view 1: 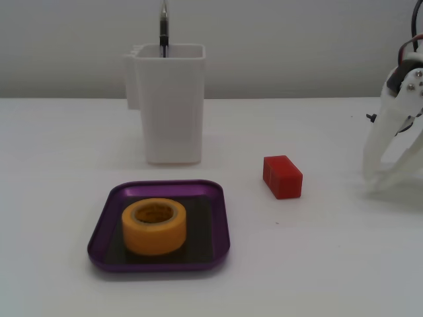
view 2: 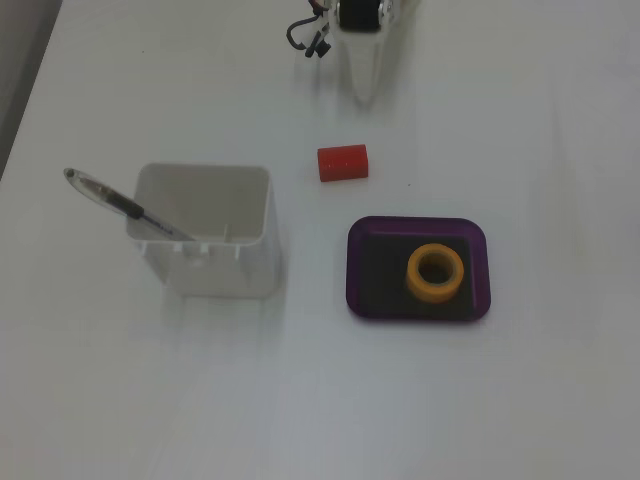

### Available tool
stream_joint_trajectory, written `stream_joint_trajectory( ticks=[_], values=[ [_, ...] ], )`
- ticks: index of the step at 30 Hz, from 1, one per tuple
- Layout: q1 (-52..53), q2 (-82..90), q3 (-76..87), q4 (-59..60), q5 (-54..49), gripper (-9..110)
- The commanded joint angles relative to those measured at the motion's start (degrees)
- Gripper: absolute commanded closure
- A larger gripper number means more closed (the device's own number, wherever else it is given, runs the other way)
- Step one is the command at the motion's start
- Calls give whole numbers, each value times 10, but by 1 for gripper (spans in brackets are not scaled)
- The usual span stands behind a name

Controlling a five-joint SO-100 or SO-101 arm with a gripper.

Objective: Remove the yellow tape from the box.

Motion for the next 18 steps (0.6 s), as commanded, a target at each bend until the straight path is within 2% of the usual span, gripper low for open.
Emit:
stream_joint_trajectory(
  ticks=[1, 18],
  values=[
    [-7, 40, 2, 6, 0, 102],
    [-5, 41, 2, 0, -4, 102]
  ],
)
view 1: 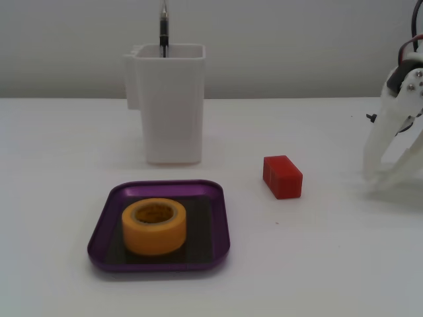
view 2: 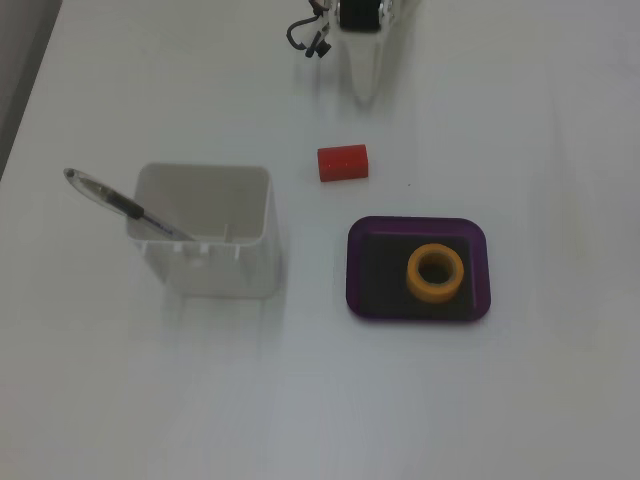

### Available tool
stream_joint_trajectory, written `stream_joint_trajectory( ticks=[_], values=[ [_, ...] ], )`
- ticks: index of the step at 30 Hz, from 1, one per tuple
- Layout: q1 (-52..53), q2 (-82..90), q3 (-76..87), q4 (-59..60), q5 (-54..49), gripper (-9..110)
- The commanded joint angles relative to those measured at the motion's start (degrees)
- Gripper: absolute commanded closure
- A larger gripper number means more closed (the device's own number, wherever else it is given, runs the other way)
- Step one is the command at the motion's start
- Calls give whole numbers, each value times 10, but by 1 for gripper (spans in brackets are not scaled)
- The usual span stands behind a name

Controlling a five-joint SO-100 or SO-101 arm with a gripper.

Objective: Remove the yellow tape from the box.

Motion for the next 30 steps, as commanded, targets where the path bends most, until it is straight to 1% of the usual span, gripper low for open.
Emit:
stream_joint_trajectory(
  ticks=[1, 5, 10, 14, 18, 21, 25, 30],
  values=[
    [-2, 41, 2, -6, -4, 102],
    [5, 41, -10, -28, -4, 102],
    [2, 41, -76, -47, -10, 101],
    [7, 31, -146, -62, -73, 97],
    [8, -4, -197, -90, -124, 97],
    [0, -88, -246, -89, -160, 97],
    [-1, -273, -322, -88, -211, 96],
    [-4, -512, -468, -83, -215, 95]
  ],
)
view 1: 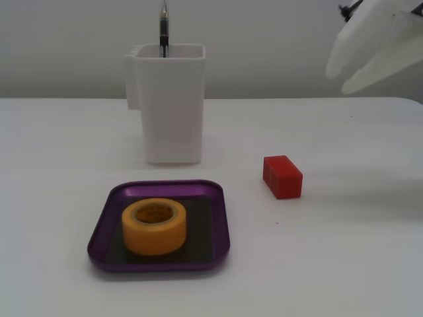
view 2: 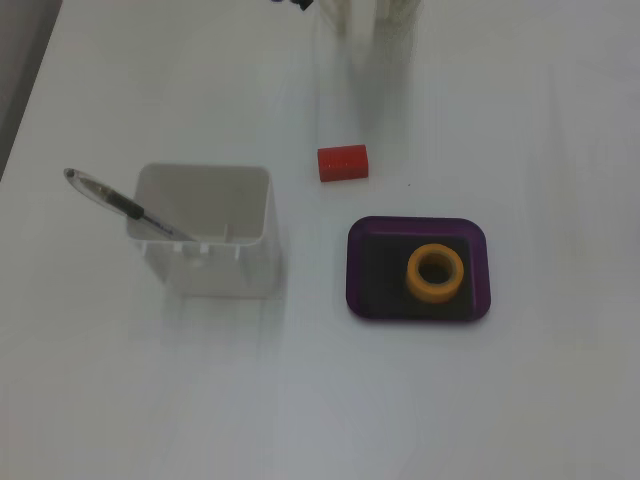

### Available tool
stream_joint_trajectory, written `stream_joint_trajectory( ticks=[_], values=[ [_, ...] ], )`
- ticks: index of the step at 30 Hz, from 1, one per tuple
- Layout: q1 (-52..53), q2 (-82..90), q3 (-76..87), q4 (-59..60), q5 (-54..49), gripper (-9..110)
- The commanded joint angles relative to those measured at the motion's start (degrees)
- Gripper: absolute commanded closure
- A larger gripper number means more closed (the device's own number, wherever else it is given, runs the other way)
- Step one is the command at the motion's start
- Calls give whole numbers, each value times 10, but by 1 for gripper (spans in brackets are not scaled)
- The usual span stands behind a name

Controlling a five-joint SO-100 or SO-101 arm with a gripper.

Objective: Remove the yellow tape from the box.

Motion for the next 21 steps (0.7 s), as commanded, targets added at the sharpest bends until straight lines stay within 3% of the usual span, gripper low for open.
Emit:
stream_joint_trajectory(
  ticks=[1, 10, 21],
  values=[
    [-11, -175, -132, -4, -5, 94],
    [-116, -483, -384, 8, -6, 90],
    [-123, -758, -638, 6, 51, 90]
  ],
)
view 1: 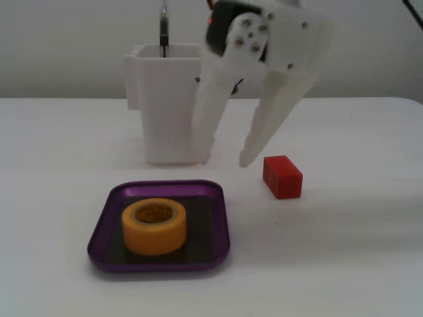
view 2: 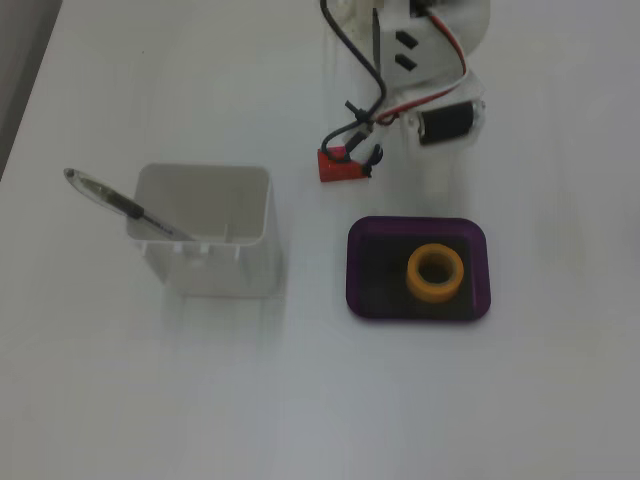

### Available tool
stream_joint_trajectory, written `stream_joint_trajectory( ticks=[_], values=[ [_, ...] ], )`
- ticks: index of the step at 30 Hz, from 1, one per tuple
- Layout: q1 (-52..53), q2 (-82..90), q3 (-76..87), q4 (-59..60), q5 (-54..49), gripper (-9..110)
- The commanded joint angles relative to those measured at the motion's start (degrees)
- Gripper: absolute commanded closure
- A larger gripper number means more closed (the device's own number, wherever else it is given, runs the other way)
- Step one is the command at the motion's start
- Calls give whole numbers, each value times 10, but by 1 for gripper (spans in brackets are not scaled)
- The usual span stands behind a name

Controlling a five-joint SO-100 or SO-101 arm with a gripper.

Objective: Remove the yellow tape from the box.

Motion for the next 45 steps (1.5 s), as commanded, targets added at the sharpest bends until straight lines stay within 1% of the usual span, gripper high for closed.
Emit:
stream_joint_trajectory(
  ticks=[1, 6, 14, 28, 30, 33, 37, 40, 45],
  values=[
    [0, -49, -81, -2, 6, 90],
    [0, -121, -139, -2, 6, 90],
    [0, -171, -202, 4, 6, 90],
    [1, -229, -210, -14, 5, 90],
    [1, -229, -210, -15, 5, 93],
    [1, -225, -210, -15, 6, 102],
    [0, -221, -236, -6, 6, 102],
    [-1, -220, -294, 38, 25, 102],
    [-4, -205, -450, 181, 31, 102]
  ],
)
